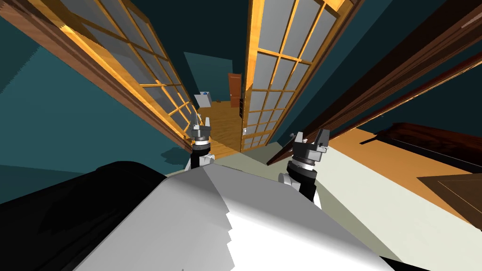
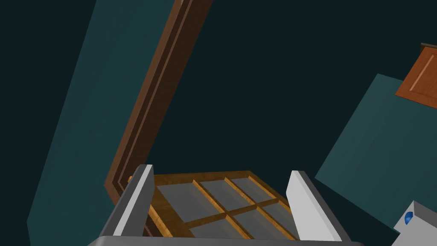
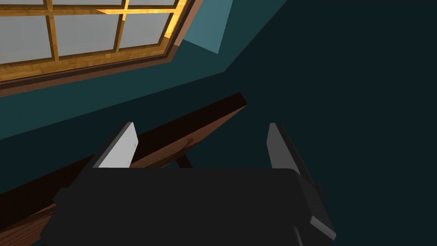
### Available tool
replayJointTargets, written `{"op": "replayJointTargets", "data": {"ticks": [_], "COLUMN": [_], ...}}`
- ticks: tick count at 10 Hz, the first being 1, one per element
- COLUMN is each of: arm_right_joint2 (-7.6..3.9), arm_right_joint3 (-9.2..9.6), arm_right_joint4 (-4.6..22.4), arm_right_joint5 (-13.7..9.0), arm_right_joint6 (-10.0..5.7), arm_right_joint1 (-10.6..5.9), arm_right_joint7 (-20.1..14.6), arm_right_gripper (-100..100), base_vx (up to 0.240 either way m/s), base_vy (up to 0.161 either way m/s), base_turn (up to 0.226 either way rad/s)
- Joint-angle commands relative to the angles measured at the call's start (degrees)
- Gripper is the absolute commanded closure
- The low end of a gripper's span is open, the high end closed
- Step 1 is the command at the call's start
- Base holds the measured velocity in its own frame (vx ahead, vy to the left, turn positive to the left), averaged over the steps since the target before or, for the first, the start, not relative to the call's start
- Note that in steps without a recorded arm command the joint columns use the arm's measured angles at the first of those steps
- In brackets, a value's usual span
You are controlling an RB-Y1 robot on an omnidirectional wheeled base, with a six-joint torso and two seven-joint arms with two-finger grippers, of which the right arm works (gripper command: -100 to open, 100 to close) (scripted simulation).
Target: Push the door open
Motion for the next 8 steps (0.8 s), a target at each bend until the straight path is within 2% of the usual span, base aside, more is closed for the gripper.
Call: {"op": "replayJointTargets", "data": {"ticks": [1,8], "arm_right_joint2": [-0.16,-1.3], "arm_right_joint3": [0.23,2.04], "arm_right_joint4": [0.26,2.44], "arm_right_joint5": [-0.17,-1.56], "arm_right_joint6": [-0.06,-0.68], "arm_right_joint1": [-0.12,-1.01], "arm_right_joint7": [-0.23,-2.08], "arm_right_gripper": [-100,-100], "base_vx": [0.14,0.2], "base_vy": [-0.118,-0.113], "base_turn": [-0.01,-0.006]}}
